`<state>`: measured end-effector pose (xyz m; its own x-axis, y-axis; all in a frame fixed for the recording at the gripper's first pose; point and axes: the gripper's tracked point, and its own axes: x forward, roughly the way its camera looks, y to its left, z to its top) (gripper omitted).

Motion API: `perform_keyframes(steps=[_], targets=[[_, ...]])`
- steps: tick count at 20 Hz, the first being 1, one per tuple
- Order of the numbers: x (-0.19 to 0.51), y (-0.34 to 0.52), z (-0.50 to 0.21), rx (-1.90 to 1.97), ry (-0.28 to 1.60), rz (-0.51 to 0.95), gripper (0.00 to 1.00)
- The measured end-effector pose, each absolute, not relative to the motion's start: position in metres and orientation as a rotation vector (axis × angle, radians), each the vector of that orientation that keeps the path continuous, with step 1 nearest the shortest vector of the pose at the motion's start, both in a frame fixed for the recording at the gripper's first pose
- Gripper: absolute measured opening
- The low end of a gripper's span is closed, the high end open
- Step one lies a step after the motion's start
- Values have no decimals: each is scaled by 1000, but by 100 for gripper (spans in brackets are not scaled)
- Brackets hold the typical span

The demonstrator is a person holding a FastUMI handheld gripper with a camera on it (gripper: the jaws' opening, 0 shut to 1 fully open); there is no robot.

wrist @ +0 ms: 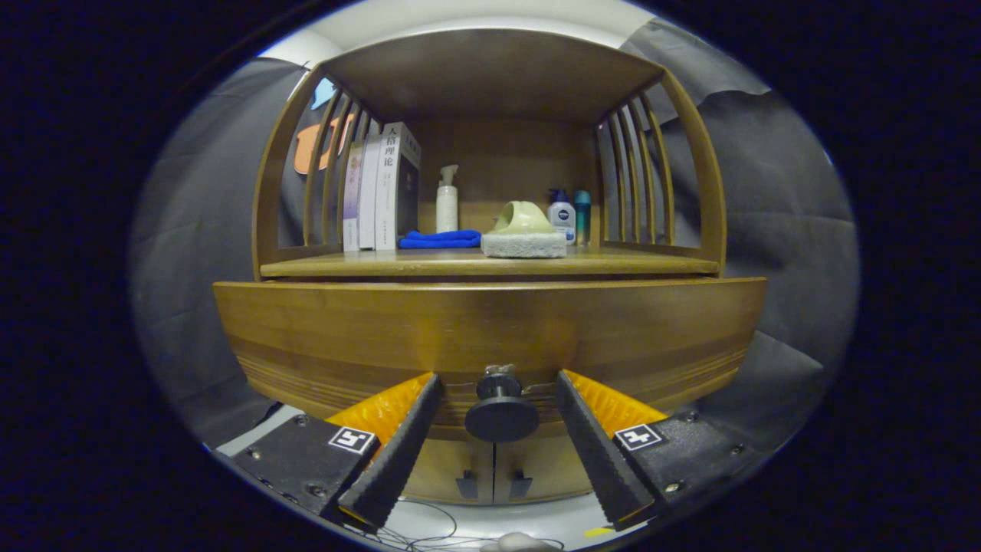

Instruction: Pull open the drawer, take out the items inside it, and place them on the countertop above the cabinet.

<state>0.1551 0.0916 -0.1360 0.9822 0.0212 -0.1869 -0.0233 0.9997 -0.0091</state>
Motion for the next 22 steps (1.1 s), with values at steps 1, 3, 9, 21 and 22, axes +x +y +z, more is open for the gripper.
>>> perform_keyframes(steps=[1, 3, 9, 21, 22], targets=[[156, 92, -136, -15, 188, 21, 99], [156, 92, -137, -16, 188, 20, 99], [155, 92, -137, -25, 192, 18, 99], [156, 92, -136, -43, 161, 33, 99], [156, 92, -136, -35, 179, 33, 99]])
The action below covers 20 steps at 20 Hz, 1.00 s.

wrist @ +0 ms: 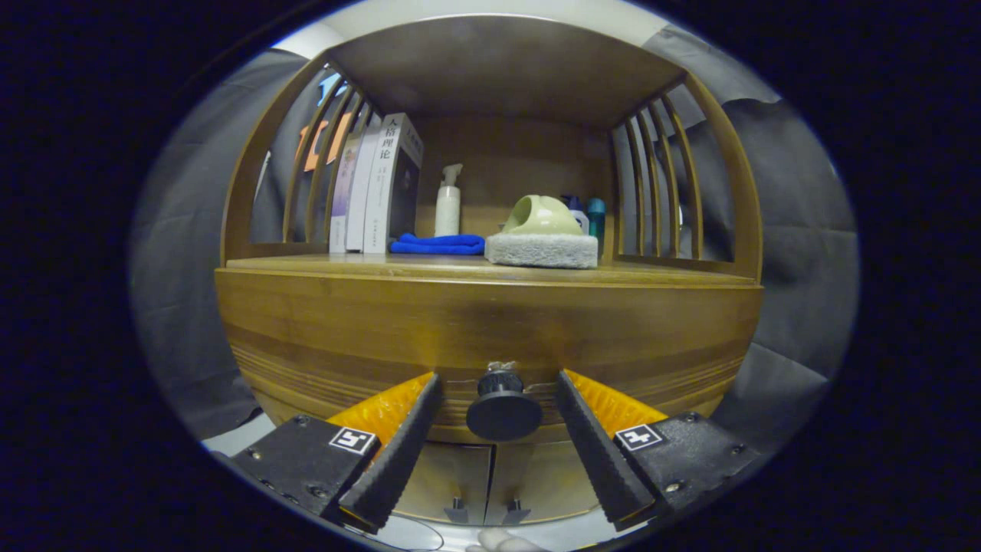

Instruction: Pull open the drawer, take out the items inside it, and place them on the countertop above the cabinet.

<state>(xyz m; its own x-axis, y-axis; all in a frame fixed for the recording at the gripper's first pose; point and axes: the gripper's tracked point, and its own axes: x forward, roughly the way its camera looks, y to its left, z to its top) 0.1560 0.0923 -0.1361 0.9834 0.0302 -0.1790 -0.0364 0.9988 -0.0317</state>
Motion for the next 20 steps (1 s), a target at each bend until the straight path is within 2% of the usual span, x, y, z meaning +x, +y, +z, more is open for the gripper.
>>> perform_keyframes(steps=[4, 12, 20], targets=[[140, 85, -116, 13, 191, 37, 100], [-4, 49, -44, 70, 87, 48, 100], [-125, 15, -32, 52, 60, 27, 99]])
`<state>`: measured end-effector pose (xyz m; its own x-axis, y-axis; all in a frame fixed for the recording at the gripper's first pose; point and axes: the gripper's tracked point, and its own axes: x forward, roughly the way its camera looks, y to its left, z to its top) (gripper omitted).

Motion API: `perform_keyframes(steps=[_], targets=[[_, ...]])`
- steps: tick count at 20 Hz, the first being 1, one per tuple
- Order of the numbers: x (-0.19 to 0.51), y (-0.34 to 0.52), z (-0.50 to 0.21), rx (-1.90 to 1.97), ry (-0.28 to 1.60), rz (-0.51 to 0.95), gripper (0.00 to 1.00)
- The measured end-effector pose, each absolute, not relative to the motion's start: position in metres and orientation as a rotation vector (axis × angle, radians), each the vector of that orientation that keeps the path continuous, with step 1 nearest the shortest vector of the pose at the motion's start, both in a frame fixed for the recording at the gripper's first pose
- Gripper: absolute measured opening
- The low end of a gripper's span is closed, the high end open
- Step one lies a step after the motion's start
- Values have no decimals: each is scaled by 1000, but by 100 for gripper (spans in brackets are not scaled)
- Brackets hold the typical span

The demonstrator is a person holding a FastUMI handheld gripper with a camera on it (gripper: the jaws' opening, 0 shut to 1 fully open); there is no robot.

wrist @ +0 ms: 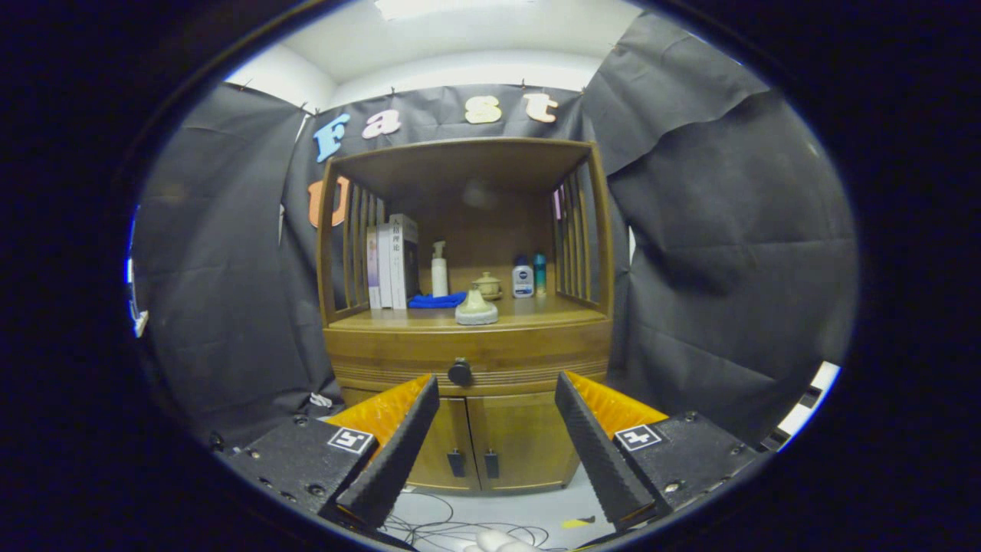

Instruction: Pull open the drawer, take out the items inside it, and place them on the countertop above the cabinet.

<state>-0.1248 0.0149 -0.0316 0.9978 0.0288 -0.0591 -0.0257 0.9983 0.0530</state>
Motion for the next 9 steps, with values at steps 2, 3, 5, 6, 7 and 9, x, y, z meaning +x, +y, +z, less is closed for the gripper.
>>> perform_keyframes(steps=[2, 3, 5, 6, 7, 9], targets=[[-144, 12, -36, 40, 62, 32, 99], [-153, 10, -36, 29, 66, 35, 99], [-169, 5, -36, 14, 63, 36, 99], [-173, 3, -34, 15, 62, 36, 99], [-178, 4, -33, 16, 62, 39, 99], [-182, 0, -28, 11, 54, 31, 99]])
